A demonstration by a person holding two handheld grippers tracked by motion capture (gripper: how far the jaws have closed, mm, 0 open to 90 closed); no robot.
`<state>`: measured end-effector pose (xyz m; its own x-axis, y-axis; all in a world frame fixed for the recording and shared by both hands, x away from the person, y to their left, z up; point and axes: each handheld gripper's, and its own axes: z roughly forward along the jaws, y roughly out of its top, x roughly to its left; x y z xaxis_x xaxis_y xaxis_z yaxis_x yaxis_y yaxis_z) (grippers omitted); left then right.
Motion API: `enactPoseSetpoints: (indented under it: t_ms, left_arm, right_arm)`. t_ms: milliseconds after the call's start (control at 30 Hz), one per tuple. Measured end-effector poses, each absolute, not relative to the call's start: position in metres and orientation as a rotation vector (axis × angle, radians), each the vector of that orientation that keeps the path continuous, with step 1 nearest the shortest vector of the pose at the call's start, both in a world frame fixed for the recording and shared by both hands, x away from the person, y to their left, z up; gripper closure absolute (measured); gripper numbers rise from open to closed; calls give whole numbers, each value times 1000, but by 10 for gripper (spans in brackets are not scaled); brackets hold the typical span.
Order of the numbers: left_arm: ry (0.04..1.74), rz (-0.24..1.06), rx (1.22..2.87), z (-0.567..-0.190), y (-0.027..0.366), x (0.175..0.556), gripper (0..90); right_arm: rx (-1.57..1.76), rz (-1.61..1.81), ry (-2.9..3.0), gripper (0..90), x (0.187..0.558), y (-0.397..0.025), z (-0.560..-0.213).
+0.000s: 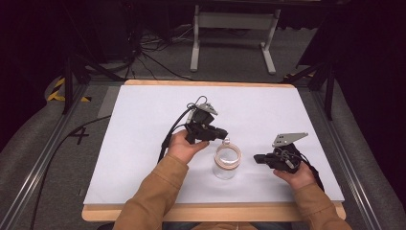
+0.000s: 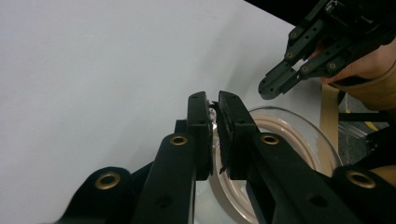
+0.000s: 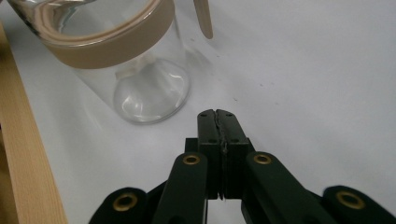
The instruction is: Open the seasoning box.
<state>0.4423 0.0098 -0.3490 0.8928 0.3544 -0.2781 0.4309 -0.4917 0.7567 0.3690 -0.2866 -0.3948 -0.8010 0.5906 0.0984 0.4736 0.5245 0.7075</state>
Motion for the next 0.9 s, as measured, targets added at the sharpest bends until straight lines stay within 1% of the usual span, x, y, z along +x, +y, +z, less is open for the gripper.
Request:
enactPoseSetpoints:
  t_ms: [400,567,633,900]
  left_arm:
    - [584,-98,2148,-355,4,447,850]
    - [584,-98,2142,-355,4,447,868]
    - [586,-94,2140,-355,4,446,890]
    - [585,-104,2136,-356,4,447,895]
  right_arm:
    - [912,1135,2612,894,367,-286,-398]
    - [903,1133,2621,894,367,-284,-398]
    - [902,1132,2620,893,367,-283,-398]
    - [836,1158,2641,894,361,-272,-392]
